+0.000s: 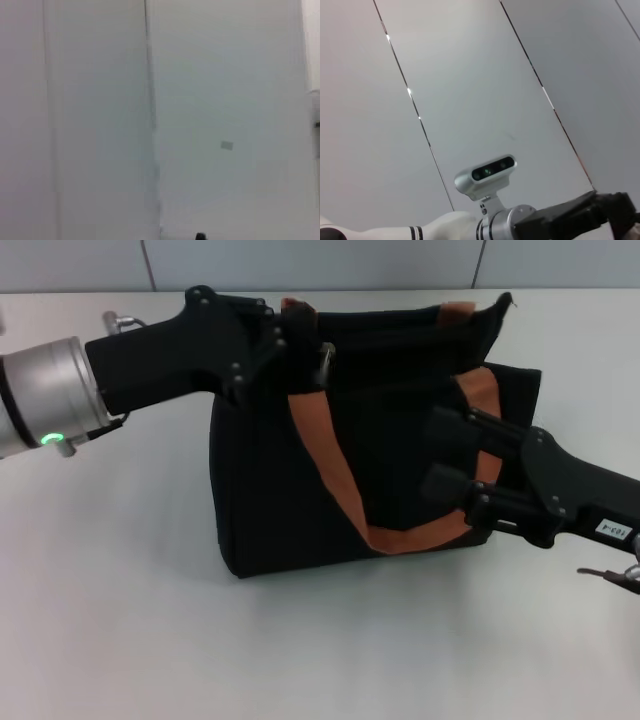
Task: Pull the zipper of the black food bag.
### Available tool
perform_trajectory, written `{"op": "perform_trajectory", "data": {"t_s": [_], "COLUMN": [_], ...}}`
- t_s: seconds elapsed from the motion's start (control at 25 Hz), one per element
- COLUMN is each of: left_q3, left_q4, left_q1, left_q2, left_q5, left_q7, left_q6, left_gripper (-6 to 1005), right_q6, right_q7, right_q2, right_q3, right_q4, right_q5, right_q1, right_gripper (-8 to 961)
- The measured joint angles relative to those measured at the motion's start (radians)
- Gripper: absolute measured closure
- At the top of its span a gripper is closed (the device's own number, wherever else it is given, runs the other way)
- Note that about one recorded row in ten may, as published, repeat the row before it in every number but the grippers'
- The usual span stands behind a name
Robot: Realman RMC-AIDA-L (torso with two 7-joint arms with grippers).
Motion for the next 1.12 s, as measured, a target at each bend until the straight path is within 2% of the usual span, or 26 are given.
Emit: {"op": "perform_trajectory", "data": {"t_s": [0.48, 0.88, 1.12], "left_q3": [-0.008, -0.005, 0.001], "left_q4": [-0.032, -0.033, -0.033], "left_q1": [0.003, -0.005, -0.009], "left_q2": [0.001, -0.001, 0.0], "left_q5": [-0.037, -0.048, -0.08], "left_q7": [-0.01, 0.002, 0.002], "left_q6": [-0.039, -0.022, 0.0], "left_gripper": [963, 960, 957], "right_q6": [0.025, 0.059, 0.062], "right_q7": [0.12, 0.128, 0.1], "right_q2": [0.0, 0.0, 0.003], "right_q3": [0.014, 0.011, 0.016], "right_q4": [-0.012, -0.031, -0.038], "right_q5": [0.089, 0.103, 0.132], "right_q1": [0.015, 0.047, 0.055], "right_gripper": [198, 201, 349]}}
